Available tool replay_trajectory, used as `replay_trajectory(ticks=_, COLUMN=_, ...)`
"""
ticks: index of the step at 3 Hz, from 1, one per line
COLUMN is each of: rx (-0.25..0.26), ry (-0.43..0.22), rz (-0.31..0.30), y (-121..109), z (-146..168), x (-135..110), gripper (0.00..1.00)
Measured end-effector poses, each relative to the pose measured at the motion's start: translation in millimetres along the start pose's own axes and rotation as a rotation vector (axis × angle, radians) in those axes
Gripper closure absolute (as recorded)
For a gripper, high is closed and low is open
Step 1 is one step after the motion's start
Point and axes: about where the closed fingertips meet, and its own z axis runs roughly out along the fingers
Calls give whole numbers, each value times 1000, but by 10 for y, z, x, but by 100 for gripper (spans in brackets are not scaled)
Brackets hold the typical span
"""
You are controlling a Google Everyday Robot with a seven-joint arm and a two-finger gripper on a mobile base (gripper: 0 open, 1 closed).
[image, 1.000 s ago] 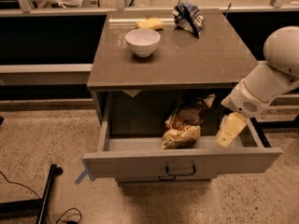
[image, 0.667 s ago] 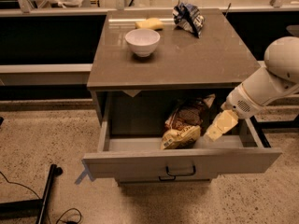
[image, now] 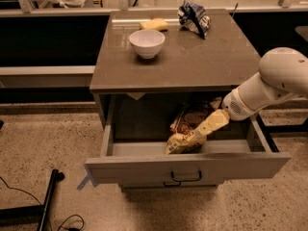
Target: Pick brown chip bag from top drawer and place on counter
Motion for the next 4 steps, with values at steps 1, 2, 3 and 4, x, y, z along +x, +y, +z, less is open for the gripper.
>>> replay_trajectory(ticks=1, rx=86, ry=6, rz=27, y=-32, z=199, x=28, gripper=0)
replay_trajectory(ticks=2, rx=103, ry=21, rz=43, y=-10, z=456, x=87, gripper=0)
replay_trajectory(ticks=3, rx=86, ry=40, rz=33, y=49, z=709, x=67, gripper=19)
replay_trajectory(ticks=4, rx=60, ry=31, rz=-9, y=117, z=838, x=-53, gripper=42)
